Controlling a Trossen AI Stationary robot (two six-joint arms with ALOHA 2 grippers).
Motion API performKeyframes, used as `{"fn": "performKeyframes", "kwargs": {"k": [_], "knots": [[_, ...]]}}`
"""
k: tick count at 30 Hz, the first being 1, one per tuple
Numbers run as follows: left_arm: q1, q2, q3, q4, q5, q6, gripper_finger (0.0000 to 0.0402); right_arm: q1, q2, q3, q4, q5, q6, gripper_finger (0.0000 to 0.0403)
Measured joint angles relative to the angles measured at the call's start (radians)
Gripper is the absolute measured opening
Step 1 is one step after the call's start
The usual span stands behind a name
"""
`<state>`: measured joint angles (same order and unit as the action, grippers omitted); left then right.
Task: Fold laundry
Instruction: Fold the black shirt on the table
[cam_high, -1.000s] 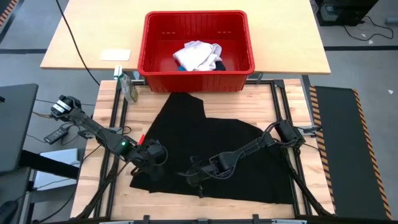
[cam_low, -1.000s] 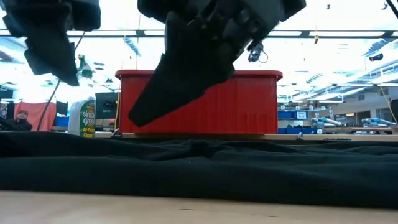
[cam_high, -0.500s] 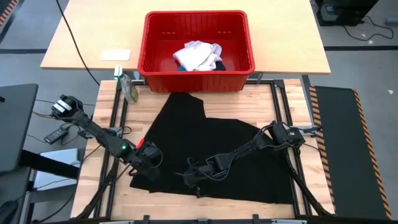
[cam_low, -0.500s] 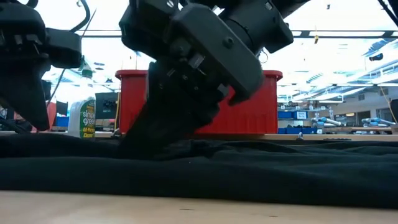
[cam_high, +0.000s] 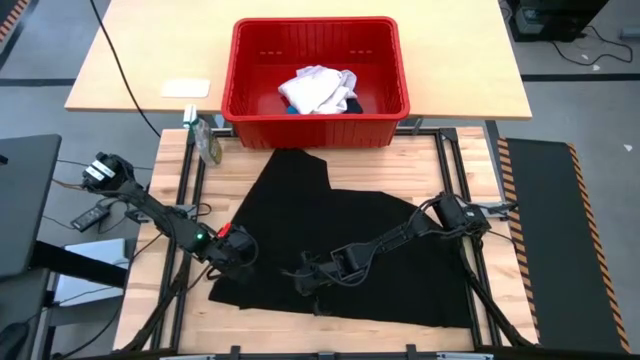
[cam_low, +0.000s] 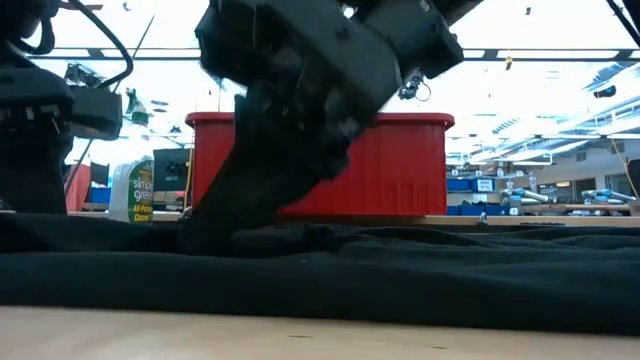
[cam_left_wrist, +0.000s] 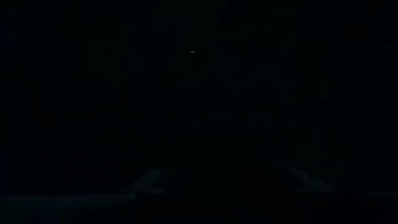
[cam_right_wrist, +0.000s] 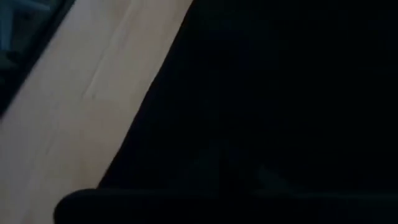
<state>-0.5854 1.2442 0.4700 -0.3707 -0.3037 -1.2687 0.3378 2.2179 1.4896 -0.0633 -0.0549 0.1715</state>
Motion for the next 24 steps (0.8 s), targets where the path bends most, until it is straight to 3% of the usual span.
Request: {"fn": "performKeyframes", "kwargs": {"k": [6, 11, 21, 24], "knots": [[0.004, -0.002, -0.040, 0.063, -0.012, -0.013, 0.0142, 0.007, -0.023, 0.003, 0.013, -0.154, 0.082, 0.0011], [0.028, -0.002, -0.043, 0.078, -0.012, -0.018, 0.0142, 0.023, -0.012, 0.002, -0.033, -0.103, 0.155, 0.0018], [0.035, 0.000, 0.058, 0.012, 0.085, -0.027, 0.0142, 0.019, -0.079, 0.001, -0.110, -0.097, 0.303, 0.0158], [0.035, 0.000, 0.120, -0.065, 0.087, -0.026, 0.0142, 0.020, -0.134, 0.002, -0.230, -0.006, 0.418, 0.0180]]}}
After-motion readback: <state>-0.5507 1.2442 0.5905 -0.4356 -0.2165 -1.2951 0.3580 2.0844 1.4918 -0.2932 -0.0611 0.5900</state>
